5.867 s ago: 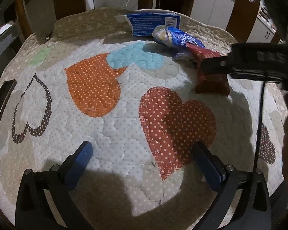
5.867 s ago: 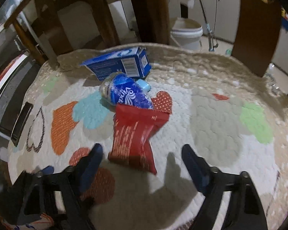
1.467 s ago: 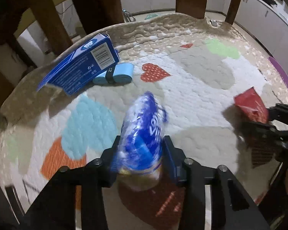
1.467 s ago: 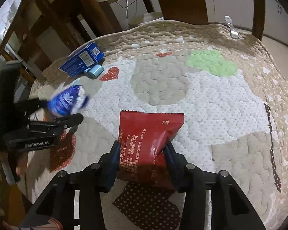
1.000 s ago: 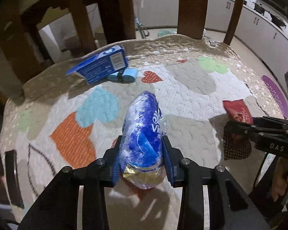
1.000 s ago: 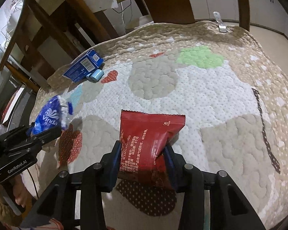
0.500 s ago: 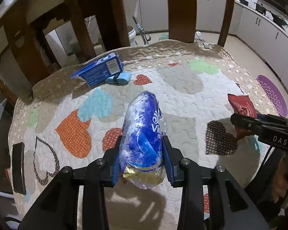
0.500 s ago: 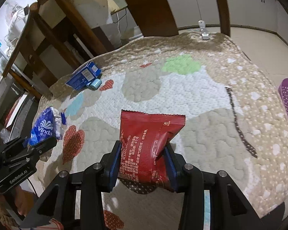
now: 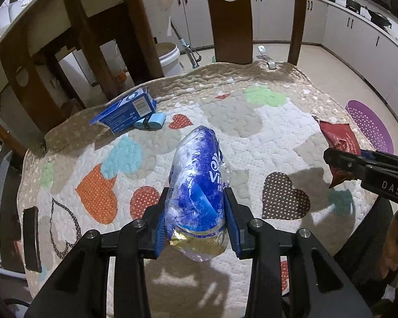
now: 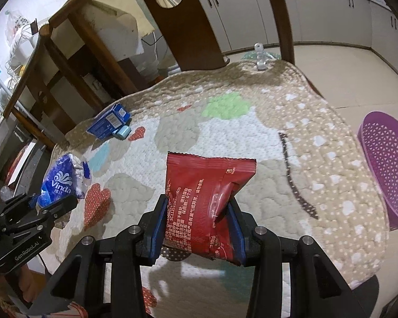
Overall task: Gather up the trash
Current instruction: 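Lift the blue roll and red snack bag and turn toward the basket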
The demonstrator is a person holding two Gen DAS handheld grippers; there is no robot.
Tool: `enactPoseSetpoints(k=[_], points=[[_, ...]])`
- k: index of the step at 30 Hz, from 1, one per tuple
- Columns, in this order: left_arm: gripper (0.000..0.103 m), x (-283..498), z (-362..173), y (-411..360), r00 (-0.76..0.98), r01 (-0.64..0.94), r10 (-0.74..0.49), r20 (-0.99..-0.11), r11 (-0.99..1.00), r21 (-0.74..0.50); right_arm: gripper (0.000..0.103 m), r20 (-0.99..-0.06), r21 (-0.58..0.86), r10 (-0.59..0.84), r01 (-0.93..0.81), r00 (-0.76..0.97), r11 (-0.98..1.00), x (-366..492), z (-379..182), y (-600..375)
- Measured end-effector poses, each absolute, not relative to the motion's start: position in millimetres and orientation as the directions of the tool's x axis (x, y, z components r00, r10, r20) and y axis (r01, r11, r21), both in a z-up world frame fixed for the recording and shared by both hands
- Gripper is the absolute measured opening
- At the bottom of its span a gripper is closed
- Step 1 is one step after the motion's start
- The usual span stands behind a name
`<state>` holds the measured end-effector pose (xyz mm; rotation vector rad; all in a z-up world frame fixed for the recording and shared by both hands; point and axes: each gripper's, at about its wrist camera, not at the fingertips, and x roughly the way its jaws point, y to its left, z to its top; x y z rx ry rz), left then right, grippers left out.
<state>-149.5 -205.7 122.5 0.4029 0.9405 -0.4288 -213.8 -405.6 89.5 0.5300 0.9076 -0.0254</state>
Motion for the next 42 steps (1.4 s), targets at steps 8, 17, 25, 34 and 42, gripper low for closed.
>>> enactPoseSetpoints(k=[8, 17, 25, 34, 42], points=[[0.037, -153, 126, -217, 0.522, 0.532, -0.177, -0.834, 0.832, 0.156, 0.046, -0.757, 0.407, 0.157, 0.271, 0.634, 0.872, -227, 96, -424], [0.037, -159, 126, -229, 0.514, 0.555, -0.182, -0.838, 0.816, 0.164, 0.046, -0.760, 0.405, 0.118, 0.323, 0.639, 0.855, -241, 96, -447], [0.037, -163, 125, -239, 0.507, 0.575, -0.187, -0.841, 0.800, 0.169, 0.046, -0.756, 0.414, 0.097, 0.358, 0.647, 0.837, -252, 95, -465], [0.037, -169, 125, -253, 0.501, 0.599, -0.195, -0.843, 0.781, 0.176, 0.046, -0.747, 0.423, 0.079, 0.380, 0.660, 0.823, -261, 96, -477], [0.037, -172, 128, -265, 0.495, 0.619, -0.200, -0.846, 0.764, 0.181, 0.046, -0.742, 0.430, 0.059, 0.406, 0.668, 0.806, -273, 96, -492]])
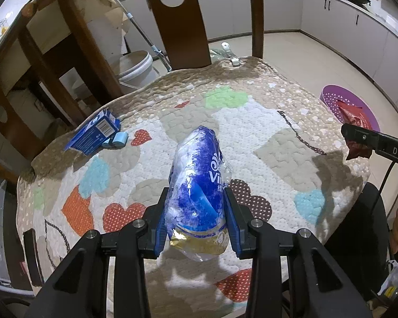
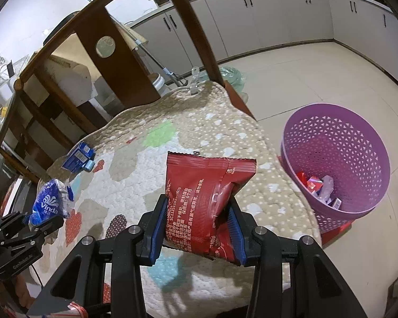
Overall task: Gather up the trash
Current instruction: 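Lift the blue roll and red snack bag and turn toward the basket, then lower the red bag into the basket with right tool while left drops the blue roll in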
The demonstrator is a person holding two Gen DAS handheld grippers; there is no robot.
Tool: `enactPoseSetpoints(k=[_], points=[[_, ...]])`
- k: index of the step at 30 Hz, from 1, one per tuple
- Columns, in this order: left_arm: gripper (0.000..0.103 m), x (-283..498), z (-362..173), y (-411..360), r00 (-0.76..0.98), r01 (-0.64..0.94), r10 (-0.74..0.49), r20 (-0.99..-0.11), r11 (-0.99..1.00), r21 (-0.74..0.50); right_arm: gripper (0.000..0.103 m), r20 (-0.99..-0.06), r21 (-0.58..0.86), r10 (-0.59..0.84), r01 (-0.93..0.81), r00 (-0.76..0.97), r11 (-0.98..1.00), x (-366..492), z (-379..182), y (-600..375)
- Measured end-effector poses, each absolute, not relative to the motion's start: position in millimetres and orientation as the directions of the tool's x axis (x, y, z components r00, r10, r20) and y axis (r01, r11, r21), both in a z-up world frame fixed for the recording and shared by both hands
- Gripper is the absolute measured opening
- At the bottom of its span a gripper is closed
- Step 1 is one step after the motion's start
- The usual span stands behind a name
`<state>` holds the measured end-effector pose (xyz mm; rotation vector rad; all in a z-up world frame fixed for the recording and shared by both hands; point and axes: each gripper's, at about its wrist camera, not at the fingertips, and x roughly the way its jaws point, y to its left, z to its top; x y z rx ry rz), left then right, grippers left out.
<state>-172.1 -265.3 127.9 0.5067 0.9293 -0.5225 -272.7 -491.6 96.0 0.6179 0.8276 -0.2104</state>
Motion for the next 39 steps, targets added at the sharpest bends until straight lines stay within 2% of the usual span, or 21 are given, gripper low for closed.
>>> enactPoseSetpoints(k=[25, 39], points=[[0.037, -200, 130, -373, 0.474, 0.766, -0.270, -0.838, 0.595, 0.241, 0.046, -0.752, 0.416, -0.078, 0.563, 0.655, 0.715, -335, 86, -574], [0.036, -211, 131, -462, 0.368, 0.870, -0.385, -0.846, 0.465, 0.166, 0.046, -0.771, 0.387, -0.137, 0.628, 0.622, 0.675, -351, 73, -612]])
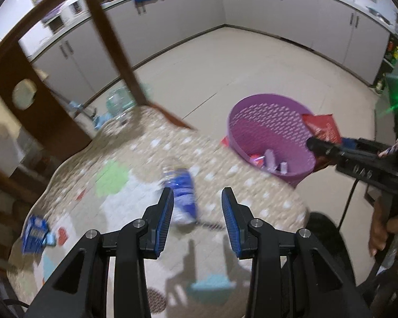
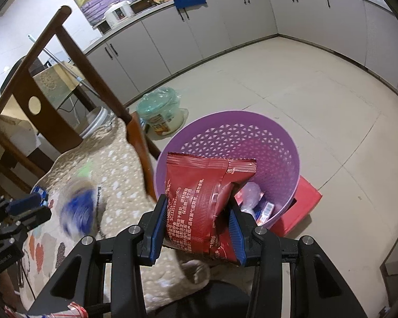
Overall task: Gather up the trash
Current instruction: 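Lower the red bag into the basket with right tool while left drops the blue roll in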
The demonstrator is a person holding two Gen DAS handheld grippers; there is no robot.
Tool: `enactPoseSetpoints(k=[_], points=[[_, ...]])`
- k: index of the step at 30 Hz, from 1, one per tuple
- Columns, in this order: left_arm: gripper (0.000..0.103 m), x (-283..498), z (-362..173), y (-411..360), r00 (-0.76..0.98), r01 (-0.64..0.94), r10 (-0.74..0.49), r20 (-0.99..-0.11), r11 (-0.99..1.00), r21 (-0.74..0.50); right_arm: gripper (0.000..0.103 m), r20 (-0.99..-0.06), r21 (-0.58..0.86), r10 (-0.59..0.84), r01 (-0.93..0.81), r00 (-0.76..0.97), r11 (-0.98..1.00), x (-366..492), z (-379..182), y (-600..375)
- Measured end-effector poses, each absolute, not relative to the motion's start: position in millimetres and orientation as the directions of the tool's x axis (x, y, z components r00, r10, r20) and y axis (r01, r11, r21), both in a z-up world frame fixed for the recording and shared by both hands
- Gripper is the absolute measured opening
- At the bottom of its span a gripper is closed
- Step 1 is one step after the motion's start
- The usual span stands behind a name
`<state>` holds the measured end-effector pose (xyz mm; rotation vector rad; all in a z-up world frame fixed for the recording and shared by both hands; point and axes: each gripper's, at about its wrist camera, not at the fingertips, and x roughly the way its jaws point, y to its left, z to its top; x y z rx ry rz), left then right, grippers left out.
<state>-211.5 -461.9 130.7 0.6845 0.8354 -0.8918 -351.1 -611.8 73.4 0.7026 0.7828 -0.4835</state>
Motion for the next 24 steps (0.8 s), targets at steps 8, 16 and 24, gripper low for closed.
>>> enactPoseSetpoints(k=[8, 16, 24], points=[[0.038, -174, 127, -458, 0.287, 0.846, -0.409, -0.866, 0.532, 0.029, 0.046, -0.771, 0.392, -0.144, 0.641, 0.620, 0.660, -355, 70, -624], [0.071, -144, 91, -428, 0.237, 0.786, -0.369, -0.899, 0.617, -0.046, 0.046, -0.765, 0.424, -0.115, 0.630, 0.634, 0.650, -356, 60, -621], [0.074, -125, 57, -469, 0.305, 0.815, -0.322, -0.896, 0.576, 0.071, 0.046, -0.774, 0.421, -0.103, 0.629, 0.625, 0.654, -353, 58, -613]])
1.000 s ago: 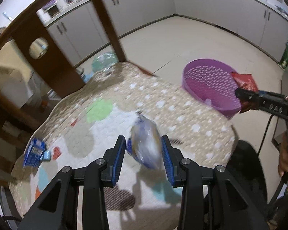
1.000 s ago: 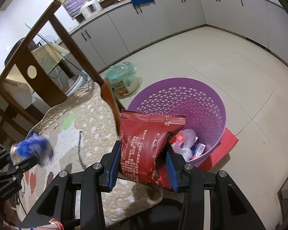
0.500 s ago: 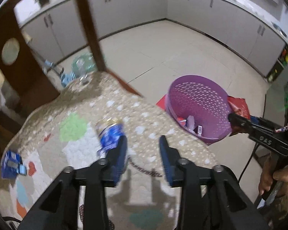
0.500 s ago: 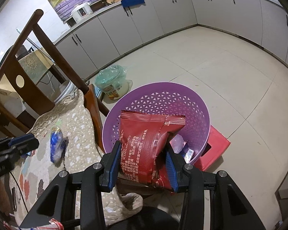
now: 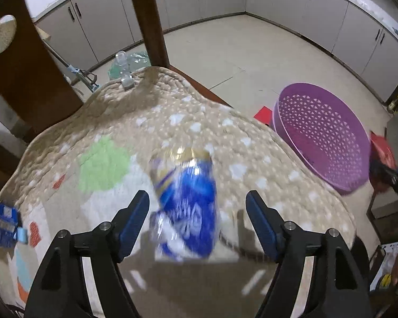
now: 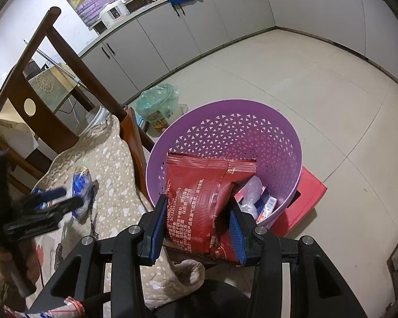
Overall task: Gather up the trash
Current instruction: 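Lower the red bag into the basket with right tool while left drops the blue roll in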
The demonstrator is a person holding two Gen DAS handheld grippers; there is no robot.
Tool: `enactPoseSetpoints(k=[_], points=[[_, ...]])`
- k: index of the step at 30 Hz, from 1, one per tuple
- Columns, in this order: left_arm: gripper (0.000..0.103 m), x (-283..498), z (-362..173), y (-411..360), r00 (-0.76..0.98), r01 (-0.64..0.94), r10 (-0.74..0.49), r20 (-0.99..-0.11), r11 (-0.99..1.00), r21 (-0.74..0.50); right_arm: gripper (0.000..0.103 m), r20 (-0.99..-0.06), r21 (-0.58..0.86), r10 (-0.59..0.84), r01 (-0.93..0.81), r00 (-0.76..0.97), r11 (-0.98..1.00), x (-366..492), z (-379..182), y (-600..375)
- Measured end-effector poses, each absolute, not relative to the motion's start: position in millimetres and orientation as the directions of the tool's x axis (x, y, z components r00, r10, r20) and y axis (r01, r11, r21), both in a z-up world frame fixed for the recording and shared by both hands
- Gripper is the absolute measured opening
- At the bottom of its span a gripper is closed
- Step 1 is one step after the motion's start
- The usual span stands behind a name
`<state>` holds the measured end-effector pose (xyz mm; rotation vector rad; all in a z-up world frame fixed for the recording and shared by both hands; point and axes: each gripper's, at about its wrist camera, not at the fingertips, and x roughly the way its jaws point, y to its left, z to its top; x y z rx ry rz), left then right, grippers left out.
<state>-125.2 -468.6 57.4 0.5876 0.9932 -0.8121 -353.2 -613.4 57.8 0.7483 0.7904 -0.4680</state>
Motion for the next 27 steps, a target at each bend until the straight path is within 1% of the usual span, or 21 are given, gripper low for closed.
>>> enactPoseSetpoints(k=[1, 3, 4, 9, 12, 17, 22, 24, 26, 27], points=[[0.073, -122, 53, -472, 0.299, 0.809, -0.304, -0.904, 0.584, 0.071, 0.046, -0.774, 0.420, -0.103, 0.629, 0.624, 0.654, -353, 57, -613], [0.041, -117, 46, -474, 0.291, 0.793, -0.266, -0.919, 0.604, 0.076, 0.046, -0.776, 0.420, -0.101, 0.630, 0.623, 0.654, -352, 57, -612], [0.035, -116, 45, -474, 0.282, 0.791, -0.257, -0.924, 0.608, 0.072, 0.046, -0.776, 0.420, -0.101, 0.630, 0.622, 0.654, -352, 57, -611], [0.035, -131, 63, -466, 0.268, 0.805, -0.321, -0.908, 0.592, 0.028, 0.046, -0.775, 0.419, -0.106, 0.632, 0.623, 0.652, -351, 57, -614], [0.035, -140, 81, -472, 0.234, 0.820, -0.385, -0.893, 0.571, -0.032, 0.046, -0.771, 0.417, -0.115, 0.633, 0.626, 0.653, -350, 58, -618], [0.035, -150, 97, -506, 0.144, 0.835, -0.467, -0.873, 0.531, -0.146, 0.046, -0.768, 0.410, -0.130, 0.637, 0.627, 0.653, -347, 60, -626], [0.037, -171, 103, -550, 0.107, 0.869, -0.508, -0.855, 0.465, -0.168, 0.045, -0.768, 0.393, -0.157, 0.650, 0.621, 0.650, -344, 59, -639], [0.046, -178, 105, -565, 0.095, 0.881, -0.528, -0.844, 0.439, -0.175, 0.046, -0.766, 0.391, -0.166, 0.655, 0.621, 0.646, -344, 58, -647], [0.072, -183, 107, -572, 0.085, 0.884, -0.543, -0.836, 0.427, -0.188, 0.047, -0.762, 0.398, -0.169, 0.657, 0.626, 0.640, -344, 57, -654], [0.075, -185, 110, -574, 0.082, 0.884, -0.557, -0.827, 0.423, -0.198, 0.047, -0.759, 0.404, -0.175, 0.664, 0.627, 0.630, -346, 57, -658]])
